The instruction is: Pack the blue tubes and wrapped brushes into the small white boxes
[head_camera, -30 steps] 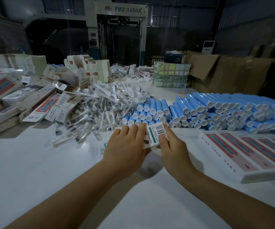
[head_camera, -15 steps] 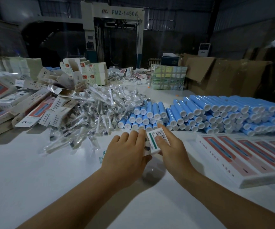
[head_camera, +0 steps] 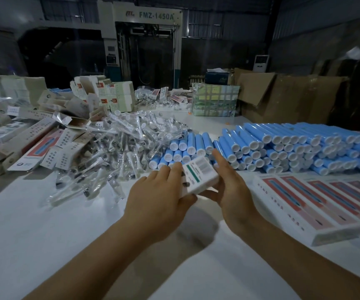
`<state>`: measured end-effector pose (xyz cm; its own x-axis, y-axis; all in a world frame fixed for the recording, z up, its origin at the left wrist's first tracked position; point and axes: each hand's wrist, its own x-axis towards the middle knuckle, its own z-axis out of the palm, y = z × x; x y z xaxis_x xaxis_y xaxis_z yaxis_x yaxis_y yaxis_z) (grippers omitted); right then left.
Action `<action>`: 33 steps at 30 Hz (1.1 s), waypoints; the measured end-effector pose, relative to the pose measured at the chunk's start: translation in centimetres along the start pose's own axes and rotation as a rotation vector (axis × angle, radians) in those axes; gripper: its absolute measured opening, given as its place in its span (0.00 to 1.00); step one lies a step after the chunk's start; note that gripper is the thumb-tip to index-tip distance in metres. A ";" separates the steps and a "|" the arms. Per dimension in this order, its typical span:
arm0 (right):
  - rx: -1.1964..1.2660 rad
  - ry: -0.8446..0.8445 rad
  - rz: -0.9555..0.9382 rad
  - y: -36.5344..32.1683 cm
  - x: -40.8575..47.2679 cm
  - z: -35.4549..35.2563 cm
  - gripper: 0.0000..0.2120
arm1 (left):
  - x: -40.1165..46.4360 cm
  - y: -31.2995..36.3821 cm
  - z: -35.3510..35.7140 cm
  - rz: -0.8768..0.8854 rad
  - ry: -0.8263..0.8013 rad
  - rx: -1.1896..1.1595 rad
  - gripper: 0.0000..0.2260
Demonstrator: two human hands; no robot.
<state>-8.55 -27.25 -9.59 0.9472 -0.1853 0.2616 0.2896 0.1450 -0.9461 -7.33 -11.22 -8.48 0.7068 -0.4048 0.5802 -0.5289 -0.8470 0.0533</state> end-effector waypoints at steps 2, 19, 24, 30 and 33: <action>-0.009 0.002 -0.025 -0.4 0.0 -0.1 0.15 | 0.4 -0.1 -1.3 -0.114 -0.073 -0.348 0.25; -0.534 -0.210 -0.114 0.8 -1.9 3.0 0.31 | 0.6 0.9 0.0 -0.921 -0.310 -1.950 0.19; -0.675 -0.147 -0.104 -0.5 -1.4 1.9 0.30 | 0.5 0.3 0.7 -0.845 -0.238 -1.707 0.19; -1.283 -0.108 -0.020 -4.5 -0.4 -2.6 0.33 | 0.2 -1.8 1.4 -0.818 -0.180 -1.668 0.23; -1.719 -0.097 0.135 -4.3 -0.9 -6.8 0.29 | 0.4 -2.6 2.0 -0.766 -0.229 -1.682 0.24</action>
<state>-11.61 -34.28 -7.10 0.9735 -0.1962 0.1178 -0.1917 -0.9803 -0.0484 -4.80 -9.85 -10.00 0.9519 -0.3015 -0.0553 0.1453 0.2850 0.9474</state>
